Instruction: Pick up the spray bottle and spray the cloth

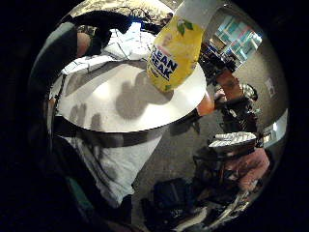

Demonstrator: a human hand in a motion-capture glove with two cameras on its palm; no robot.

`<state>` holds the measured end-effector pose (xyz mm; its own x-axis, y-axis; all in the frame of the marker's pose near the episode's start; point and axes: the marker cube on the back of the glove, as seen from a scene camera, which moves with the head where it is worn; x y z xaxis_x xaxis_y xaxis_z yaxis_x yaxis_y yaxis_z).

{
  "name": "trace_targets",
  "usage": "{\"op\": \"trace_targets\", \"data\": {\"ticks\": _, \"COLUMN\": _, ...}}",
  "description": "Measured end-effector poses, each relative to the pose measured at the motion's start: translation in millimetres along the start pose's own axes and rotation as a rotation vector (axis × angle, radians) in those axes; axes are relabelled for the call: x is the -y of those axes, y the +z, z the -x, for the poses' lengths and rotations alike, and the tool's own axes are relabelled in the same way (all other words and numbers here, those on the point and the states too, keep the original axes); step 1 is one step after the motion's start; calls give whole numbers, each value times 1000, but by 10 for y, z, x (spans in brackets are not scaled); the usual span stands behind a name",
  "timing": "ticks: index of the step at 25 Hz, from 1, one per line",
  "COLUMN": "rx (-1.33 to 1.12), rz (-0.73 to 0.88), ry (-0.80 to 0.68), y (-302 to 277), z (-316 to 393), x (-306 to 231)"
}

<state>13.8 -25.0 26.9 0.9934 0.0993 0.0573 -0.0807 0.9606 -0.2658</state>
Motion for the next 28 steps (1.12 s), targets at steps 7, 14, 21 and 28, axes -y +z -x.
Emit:
{"op": "trace_targets", "data": {"ticks": 7, "rx": -12, "rz": -12, "ry": 58, "y": 12, "z": -33, "x": -12}}
{"op": "trace_targets", "data": {"ticks": 14, "rx": 174, "rz": -144, "ry": 234, "y": -25, "z": -212, "x": -149}}
{"op": "trace_targets", "data": {"ticks": 21, "rx": 462, "rz": -341, "ry": 387, "y": -77, "z": -470, "x": -249}}
{"op": "trace_targets", "data": {"ticks": 28, "rx": 790, "rz": -429, "ry": 556, "y": -45, "z": -623, "x": -308}}
